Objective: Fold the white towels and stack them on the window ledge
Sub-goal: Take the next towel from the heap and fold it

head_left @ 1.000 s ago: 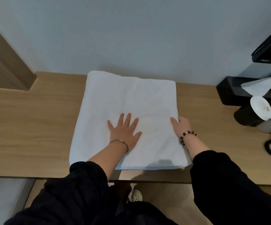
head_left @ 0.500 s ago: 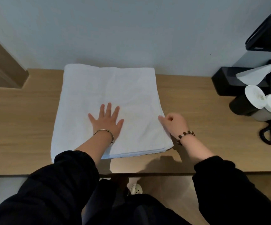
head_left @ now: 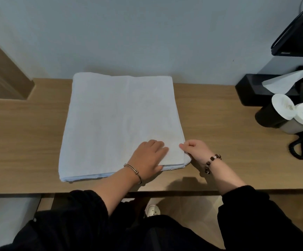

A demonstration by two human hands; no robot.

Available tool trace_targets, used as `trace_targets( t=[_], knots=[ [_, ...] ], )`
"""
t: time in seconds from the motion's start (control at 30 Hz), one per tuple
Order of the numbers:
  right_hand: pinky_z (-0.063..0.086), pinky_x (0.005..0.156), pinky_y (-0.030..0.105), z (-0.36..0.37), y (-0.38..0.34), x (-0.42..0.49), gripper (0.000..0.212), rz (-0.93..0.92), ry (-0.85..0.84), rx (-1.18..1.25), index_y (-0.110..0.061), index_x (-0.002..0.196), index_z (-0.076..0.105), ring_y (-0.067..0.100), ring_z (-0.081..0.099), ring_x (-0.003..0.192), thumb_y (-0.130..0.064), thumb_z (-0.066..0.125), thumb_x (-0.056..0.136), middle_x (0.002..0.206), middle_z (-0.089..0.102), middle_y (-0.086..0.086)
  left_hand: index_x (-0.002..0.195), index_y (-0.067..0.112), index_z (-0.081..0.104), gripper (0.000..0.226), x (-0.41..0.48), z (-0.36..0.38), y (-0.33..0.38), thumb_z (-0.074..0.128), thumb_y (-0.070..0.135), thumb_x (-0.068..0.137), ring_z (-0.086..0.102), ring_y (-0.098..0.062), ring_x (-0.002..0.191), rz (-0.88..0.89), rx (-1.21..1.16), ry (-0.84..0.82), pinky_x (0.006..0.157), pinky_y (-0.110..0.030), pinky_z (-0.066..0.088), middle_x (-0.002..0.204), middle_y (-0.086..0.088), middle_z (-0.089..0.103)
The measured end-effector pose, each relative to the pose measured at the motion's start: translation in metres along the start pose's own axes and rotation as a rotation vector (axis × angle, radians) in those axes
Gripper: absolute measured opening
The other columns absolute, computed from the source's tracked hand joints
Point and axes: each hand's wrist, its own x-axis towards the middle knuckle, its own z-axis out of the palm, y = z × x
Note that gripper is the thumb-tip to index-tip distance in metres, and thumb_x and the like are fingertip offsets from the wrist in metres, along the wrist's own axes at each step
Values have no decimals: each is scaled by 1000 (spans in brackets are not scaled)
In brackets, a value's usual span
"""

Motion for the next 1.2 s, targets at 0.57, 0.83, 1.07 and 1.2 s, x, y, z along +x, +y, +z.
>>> trace_targets(
  t=[0.57, 0.83, 1.07, 1.2],
  knots=[
    [44, 63, 5, -3, 25, -18, 19, 10, 94, 2, -10, 99, 73, 7, 59, 80, -2, 69, 82, 89, 66, 0, 83, 14, 61, 20, 30, -7, 22, 47, 24, 92, 54, -21, 74, -289, -148, -39, 60, -26, 30, 81, -3, 63],
    [44, 69, 8, 7, 25, -21, 19, 20, 121, 81, -9, 102, 72, 2, 57, 82, -4, 67, 84, 93, 65, -2, 59, 11, 62, 29, 41, -19, 35, 59, 25, 84, 48, -16, 52, -219, -237, 282, 47, -21, 27, 56, -1, 54],
    [48, 78, 26, -3, 25, -20, 14, 27, 111, 63, -11, 96, 72, 13, 61, 83, -8, 61, 89, 87, 67, -1, 104, 8, 65, 32, 33, 17, 50, 41, 28, 98, 51, -23, 97, -217, -130, -57, 71, -30, 37, 105, -8, 57],
    [23, 57, 29, -2, 16, -17, 34, 124, 109, -20, -17, 62, 45, 16, 31, 57, -31, 58, 89, 60, 37, 3, 105, 8, 64, 23, 26, 23, 44, 48, 20, 94, 51, -21, 95, -113, -168, -46, 74, -26, 41, 105, -7, 59]
  ],
)
